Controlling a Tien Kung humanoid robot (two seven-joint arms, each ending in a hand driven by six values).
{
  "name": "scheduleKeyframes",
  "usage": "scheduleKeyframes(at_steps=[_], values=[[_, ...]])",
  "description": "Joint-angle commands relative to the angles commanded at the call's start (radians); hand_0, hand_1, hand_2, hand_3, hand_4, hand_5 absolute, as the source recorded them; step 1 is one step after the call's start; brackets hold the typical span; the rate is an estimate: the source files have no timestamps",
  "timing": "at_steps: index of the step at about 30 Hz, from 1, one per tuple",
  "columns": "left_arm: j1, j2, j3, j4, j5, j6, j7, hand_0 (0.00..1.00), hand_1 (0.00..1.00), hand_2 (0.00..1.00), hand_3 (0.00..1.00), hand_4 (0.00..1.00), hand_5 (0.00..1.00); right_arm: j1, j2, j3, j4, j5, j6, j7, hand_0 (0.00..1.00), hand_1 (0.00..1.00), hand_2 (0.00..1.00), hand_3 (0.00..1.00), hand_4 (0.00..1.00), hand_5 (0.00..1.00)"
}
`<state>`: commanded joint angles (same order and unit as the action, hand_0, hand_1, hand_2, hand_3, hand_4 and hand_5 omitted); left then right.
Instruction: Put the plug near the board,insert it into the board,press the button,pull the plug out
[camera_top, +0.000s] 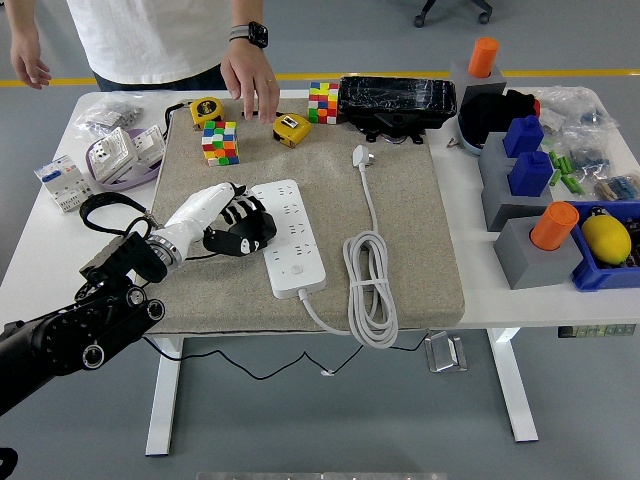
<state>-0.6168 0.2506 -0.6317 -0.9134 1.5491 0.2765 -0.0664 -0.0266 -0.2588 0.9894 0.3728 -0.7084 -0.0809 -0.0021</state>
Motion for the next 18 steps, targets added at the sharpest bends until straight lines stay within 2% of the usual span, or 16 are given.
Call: scheduleKeyframes(at_steps=[15, 16, 18], values=[[0.004, 0.007, -0.004, 0.003, 0.001, -0.013, 0.002, 0.454, 0.45, 0.49, 0.542, 0.712, 0.002, 0.002, 0.0, -0.002, 0.001, -0.001, 0.0, 0.0, 0.603, 0.625, 0.626, 0.546, 0.927, 0.485], [0.004, 0.007, -0.003, 0.004, -0.004, -0.015, 0.001, 0.526, 0.514, 0.556, 0.575, 0.761, 0.002, 0.003, 0.0, -0.002, 0.001, -0.001, 0.0, 0.0, 0.601, 0.625, 0.625, 0.546, 0.927, 0.484], [0.005, 0.006, -0.002, 0.006, -0.013, -0.014, -0.003, 0.526, 0.514, 0.556, 0.575, 0.761, 0.002, 0.003, 0.0, -0.002, 0.001, 0.0, 0.0, 0.0, 0.601, 0.625, 0.625, 0.546, 0.927, 0.484]])
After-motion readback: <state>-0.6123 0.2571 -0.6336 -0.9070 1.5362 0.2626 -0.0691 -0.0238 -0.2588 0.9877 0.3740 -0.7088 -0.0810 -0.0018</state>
